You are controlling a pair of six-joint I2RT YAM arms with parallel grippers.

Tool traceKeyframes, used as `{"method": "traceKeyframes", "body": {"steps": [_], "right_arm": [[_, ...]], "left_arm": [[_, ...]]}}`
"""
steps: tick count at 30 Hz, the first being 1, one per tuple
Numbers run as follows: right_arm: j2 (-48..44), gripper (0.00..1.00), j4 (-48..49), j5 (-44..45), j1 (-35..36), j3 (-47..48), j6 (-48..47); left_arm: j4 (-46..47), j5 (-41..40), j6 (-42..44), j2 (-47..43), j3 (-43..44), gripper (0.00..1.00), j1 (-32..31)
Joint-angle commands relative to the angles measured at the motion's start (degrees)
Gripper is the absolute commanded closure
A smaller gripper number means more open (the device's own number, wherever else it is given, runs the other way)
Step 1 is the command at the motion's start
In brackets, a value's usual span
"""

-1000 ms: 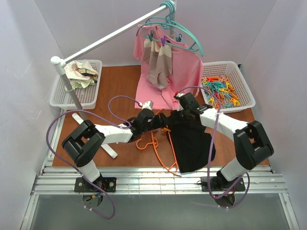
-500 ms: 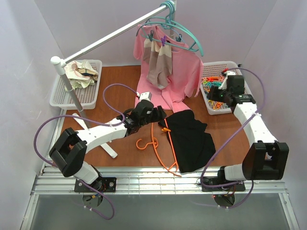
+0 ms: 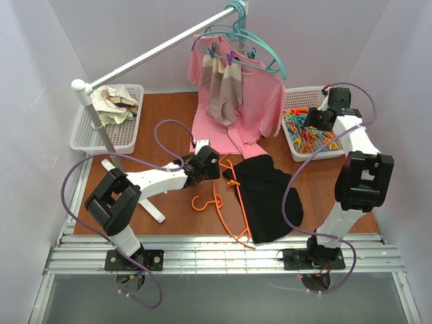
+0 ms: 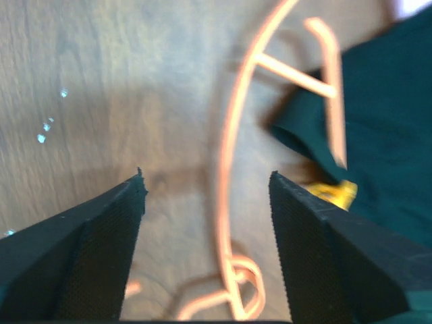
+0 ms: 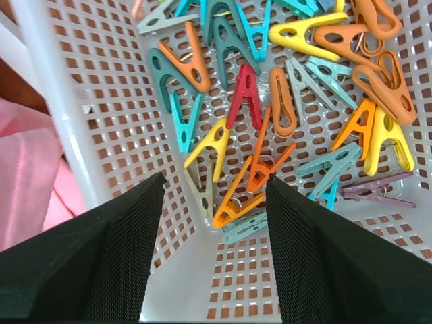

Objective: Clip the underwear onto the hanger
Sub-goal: Clamp the underwear to the clothesline.

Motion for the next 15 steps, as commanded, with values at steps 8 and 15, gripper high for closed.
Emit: {"method": "traceKeyframes", "body": {"steps": [8, 15], "right_arm": [[1.56, 0.47, -1.32, -1.92, -0.85, 2.76, -0.50], [1.56, 0.47, -0.80, -2.45, -0.85, 0.83, -0.33]], "left_arm": [[-3.77, -4.91, 5.90, 8.15, 7.31, 0.56, 0.50], [-3.95, -3.76, 7.48, 11.84, 9.95, 0.64, 0.50]]}}
